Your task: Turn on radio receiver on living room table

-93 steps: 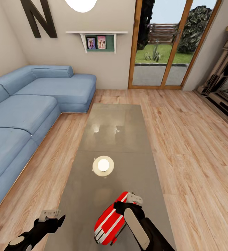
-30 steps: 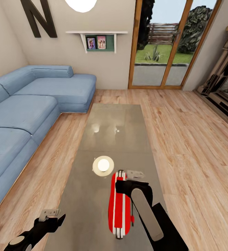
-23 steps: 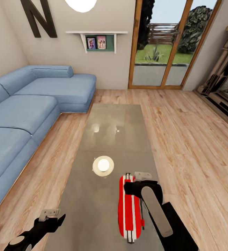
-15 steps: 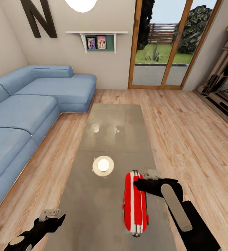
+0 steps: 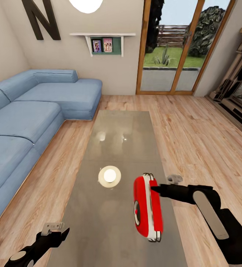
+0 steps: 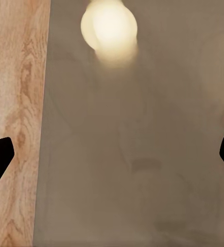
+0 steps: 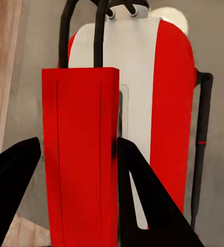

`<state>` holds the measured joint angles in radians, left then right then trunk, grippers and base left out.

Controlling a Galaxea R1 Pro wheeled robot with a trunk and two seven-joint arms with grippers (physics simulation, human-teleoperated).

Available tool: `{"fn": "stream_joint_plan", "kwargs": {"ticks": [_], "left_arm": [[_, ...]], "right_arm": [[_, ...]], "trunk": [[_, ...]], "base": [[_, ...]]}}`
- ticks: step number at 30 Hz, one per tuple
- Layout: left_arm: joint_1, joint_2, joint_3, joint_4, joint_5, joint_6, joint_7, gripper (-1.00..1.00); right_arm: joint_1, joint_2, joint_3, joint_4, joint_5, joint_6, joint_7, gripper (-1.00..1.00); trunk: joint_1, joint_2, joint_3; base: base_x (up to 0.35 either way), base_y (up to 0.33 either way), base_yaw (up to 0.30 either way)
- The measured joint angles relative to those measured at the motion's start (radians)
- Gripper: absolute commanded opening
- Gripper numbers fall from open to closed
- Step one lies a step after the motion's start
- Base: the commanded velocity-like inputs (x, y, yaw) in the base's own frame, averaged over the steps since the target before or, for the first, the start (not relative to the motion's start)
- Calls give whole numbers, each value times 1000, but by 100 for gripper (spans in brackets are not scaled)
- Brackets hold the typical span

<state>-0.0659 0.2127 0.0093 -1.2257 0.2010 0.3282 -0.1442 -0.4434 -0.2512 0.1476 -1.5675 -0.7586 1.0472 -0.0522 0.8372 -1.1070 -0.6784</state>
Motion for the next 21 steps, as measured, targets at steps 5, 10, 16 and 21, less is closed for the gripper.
{"fn": "stream_joint_plan", "kwargs": {"ticks": [5,10,16,21], "left_arm": [[0,0,0,0,0,0,0,100],[0,0,0,0,0,0,-1,100],[0,-1,0,-2,1,0,-2,100],[0,-1,0,-4,1,1,-3,100]], "right_arm": [[-4,-6,-6,0,-12,0,66,-100],[-20,-50,-7,1,3,-2,259,-100],[-30,-115,-8,0,-4,-3,490,-100],[-30,-118,-9,1,4,-3,502,-100]], "trunk": [[0,0,0],[0,0,0],[0,0,0],[0,0,0]], "base": [[0,0,0],[0,0,0],[0,0,0],[0,0,0]]}}
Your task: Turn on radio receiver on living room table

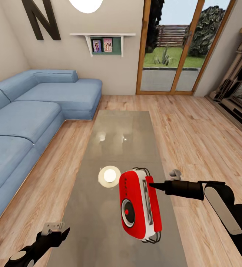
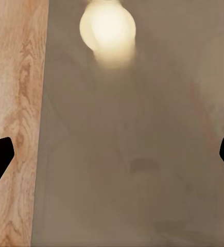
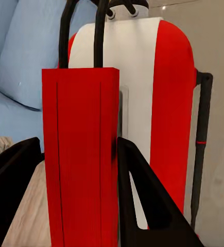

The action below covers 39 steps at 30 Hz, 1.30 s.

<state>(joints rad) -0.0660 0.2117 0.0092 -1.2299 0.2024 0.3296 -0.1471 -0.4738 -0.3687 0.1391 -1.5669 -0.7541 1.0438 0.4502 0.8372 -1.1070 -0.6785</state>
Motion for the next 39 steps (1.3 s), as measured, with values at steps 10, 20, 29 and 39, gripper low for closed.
{"fn": "stream_joint_plan", "kwargs": {"ticks": [10,20,29,39], "left_arm": [[0,-39,-4,-55,-1,13,-8,100],[0,-137,-75,-191,0,146,-17,100],[-4,-237,-145,-267,-1,270,-113,-100],[-69,-286,-147,-299,2,310,-149,-100]], "right_arm": [[0,14,7,2,69,1,-8,-100],[0,17,17,6,129,0,-14,-100],[0,17,17,6,128,1,-15,-100],[0,17,19,7,131,1,-14,-100]], "trunk": [[0,0,0],[0,0,0],[0,0,0],[0,0,0]], "base": [[0,0,0],[0,0,0],[0,0,0],[0,0,0]]}}
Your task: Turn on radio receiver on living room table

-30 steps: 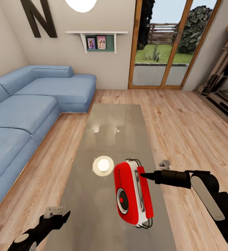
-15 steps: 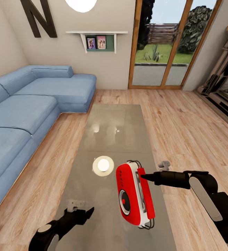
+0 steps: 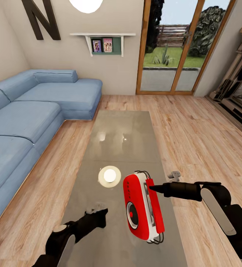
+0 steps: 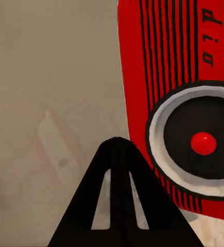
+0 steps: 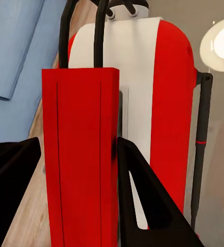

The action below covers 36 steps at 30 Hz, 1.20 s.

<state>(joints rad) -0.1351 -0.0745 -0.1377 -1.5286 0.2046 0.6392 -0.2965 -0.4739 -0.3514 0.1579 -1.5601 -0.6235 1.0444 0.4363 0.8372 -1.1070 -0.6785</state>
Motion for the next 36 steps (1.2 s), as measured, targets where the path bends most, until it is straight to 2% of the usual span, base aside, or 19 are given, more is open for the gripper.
{"fn": "stream_joint_plan", "kwargs": {"ticks": [1,2,4,8,19,23,25,30,36], "left_arm": [[-22,-15,-1,0,1,23,-47,-100],[-29,-19,-1,0,0,30,-68,-100],[-47,-30,-2,-1,-2,48,-150,-100],[-55,-36,-2,-1,-3,56,-189,-100],[-57,-51,-6,11,-1,58,-197,-100],[-57,-52,-75,20,-3,58,-190,-100],[-57,-53,-98,23,-4,57,-183,-100],[-57,-53,-113,47,-2,56,-150,-100],[-57,-51,-115,60,-5,56,-144,-100]], "right_arm": [[0,0,0,0,0,0,0,-100],[0,0,0,0,-1,0,0,-100],[0,0,0,0,-2,0,1,-100],[0,0,0,0,-2,0,1,-100],[0,0,0,0,-1,0,1,-100],[0,0,0,0,-2,0,1,-100],[0,0,0,0,-2,0,1,-100],[0,0,0,0,-2,0,1,-100],[0,0,1,1,-2,0,0,-100]], "trunk": [[0,0,0],[0,0,0],[0,0,0],[0,0,0],[0,0,0],[0,0,0],[0,0,0],[0,0,0],[0,0,0]], "base": [[0,0,0],[0,0,0],[0,0,0],[0,0,0],[0,0,0],[0,0,0],[0,0,0],[0,0,0],[0,0,0]]}}
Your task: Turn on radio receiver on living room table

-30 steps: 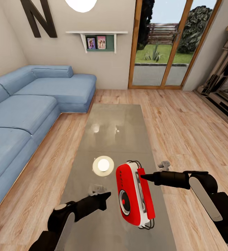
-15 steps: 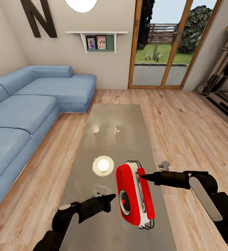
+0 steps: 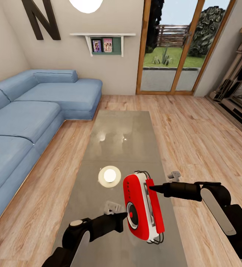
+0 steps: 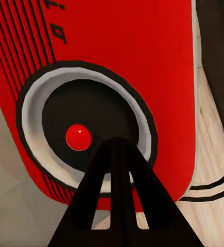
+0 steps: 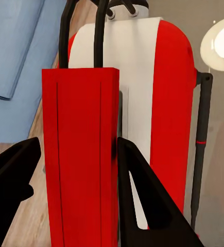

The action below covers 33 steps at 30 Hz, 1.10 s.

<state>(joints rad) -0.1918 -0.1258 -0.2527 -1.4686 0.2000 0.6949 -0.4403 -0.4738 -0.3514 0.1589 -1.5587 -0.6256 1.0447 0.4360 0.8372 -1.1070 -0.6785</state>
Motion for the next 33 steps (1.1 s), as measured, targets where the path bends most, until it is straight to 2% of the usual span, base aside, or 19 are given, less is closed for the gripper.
{"fn": "stream_joint_plan", "kwargs": {"ticks": [13,14,18,21,26,31,33], "left_arm": [[0,-2,1,3,1,-1,15,-100],[0,-3,1,8,0,-2,31,-100],[-10,-4,1,54,-1,-4,73,-100],[-39,-6,1,106,-1,-10,80,-100],[-50,-7,1,135,-1,-13,81,-100],[-54,-30,1,173,-2,-26,81,-100],[-72,-38,1,207,-2,-39,81,-100]], "right_arm": [[0,0,19,1,1,0,-1,-100],[0,0,19,1,1,0,-1,-100],[0,0,19,1,1,0,-1,-100],[0,0,19,1,1,0,-1,-100],[0,0,19,1,1,0,-1,-100],[0,0,20,1,1,0,-1,-100],[0,0,20,1,1,0,-1,-100]], "trunk": [[0,0,0],[0,0,0],[0,0,0],[0,0,0],[0,0,0],[0,0,0],[0,0,0]], "base": [[0,0,0],[0,0,0],[0,0,0],[0,0,0],[0,0,0],[0,0,0],[0,0,0]]}}
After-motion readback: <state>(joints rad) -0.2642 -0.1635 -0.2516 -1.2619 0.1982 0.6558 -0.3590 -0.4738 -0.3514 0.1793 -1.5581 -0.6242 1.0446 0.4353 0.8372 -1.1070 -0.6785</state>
